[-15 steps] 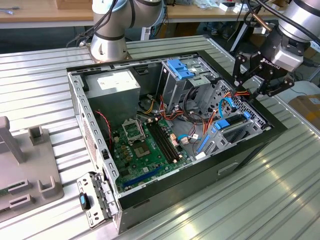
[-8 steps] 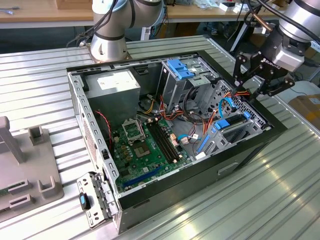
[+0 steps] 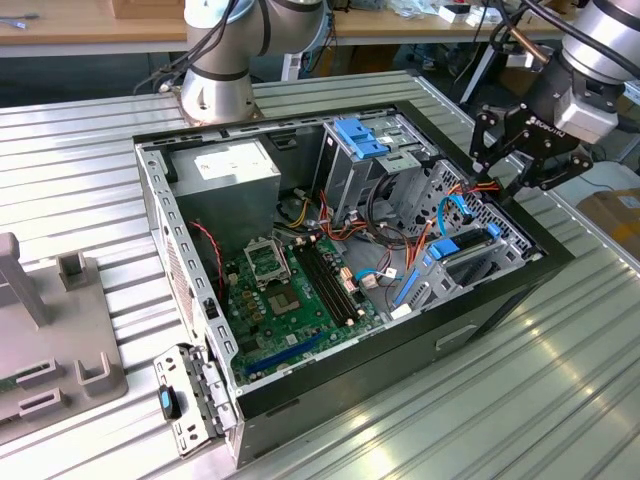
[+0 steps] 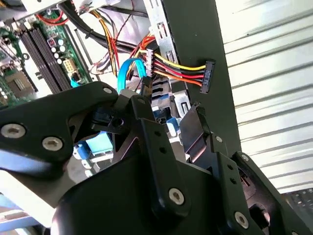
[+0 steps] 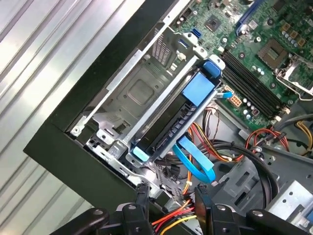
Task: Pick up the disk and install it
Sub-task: 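Insert the first disk wire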
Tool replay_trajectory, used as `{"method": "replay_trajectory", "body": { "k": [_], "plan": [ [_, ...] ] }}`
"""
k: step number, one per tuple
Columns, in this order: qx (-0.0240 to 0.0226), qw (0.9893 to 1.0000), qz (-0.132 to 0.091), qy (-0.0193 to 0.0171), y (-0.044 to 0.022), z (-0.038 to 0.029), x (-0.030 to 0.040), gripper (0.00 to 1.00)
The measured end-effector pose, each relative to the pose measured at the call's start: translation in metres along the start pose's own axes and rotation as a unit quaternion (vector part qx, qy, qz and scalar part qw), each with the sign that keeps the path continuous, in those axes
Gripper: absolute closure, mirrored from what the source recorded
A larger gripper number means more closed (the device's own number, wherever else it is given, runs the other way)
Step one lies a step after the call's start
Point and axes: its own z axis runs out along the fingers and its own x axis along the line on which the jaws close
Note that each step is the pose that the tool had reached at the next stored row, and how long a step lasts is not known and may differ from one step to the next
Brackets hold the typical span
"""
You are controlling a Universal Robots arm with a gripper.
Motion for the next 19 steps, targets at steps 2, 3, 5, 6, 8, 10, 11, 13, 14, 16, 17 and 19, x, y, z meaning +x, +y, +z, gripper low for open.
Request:
{"method": "replay_trajectory", "body": {
  "k": [2,3,5,6,8,10,11,13,14,16,17,19],
  "plan": [
    [-0.0015,0.9993,-0.037,-0.0014,-0.0006,0.0001,0.0005,0.50],
    [-0.0018,0.9990,-0.044,-0.0016,-0.0009,0.0001,0.0008,0.50],
    [-0.0021,0.9987,-0.051,-0.0018,-0.0023,0.0001,0.0020,0.50],
    [-0.0022,0.9987,-0.051,-0.0018,-0.0037,0.0001,0.0035,0.50],
    [-0.0022,0.9987,-0.051,-0.0018,-0.0089,0.0001,0.0082,0.50],
    [-0.0022,0.9987,-0.051,-0.0019,-0.0114,0.0001,0.0105,0.50],
    [-0.0022,0.9987,-0.051,-0.0019,-0.0118,0.0001,0.0108,0.50],
    [-0.0022,0.9987,-0.051,-0.0019,-0.0121,0.0001,0.0111,0.50],
    [-0.0022,0.9986,-0.053,-0.0019,-0.0129,0.0001,0.0119,0.50],
    [-0.0035,0.9964,-0.084,-0.0030,-0.0139,0.0007,0.0127,0.50],
    [-0.0043,0.9947,-0.103,-0.0037,-0.0141,0.0011,0.0129,0.50],
    [-0.0055,0.9924,-0.123,-0.0042,-0.0164,0.0017,0.0150,0.50]
  ]
}}
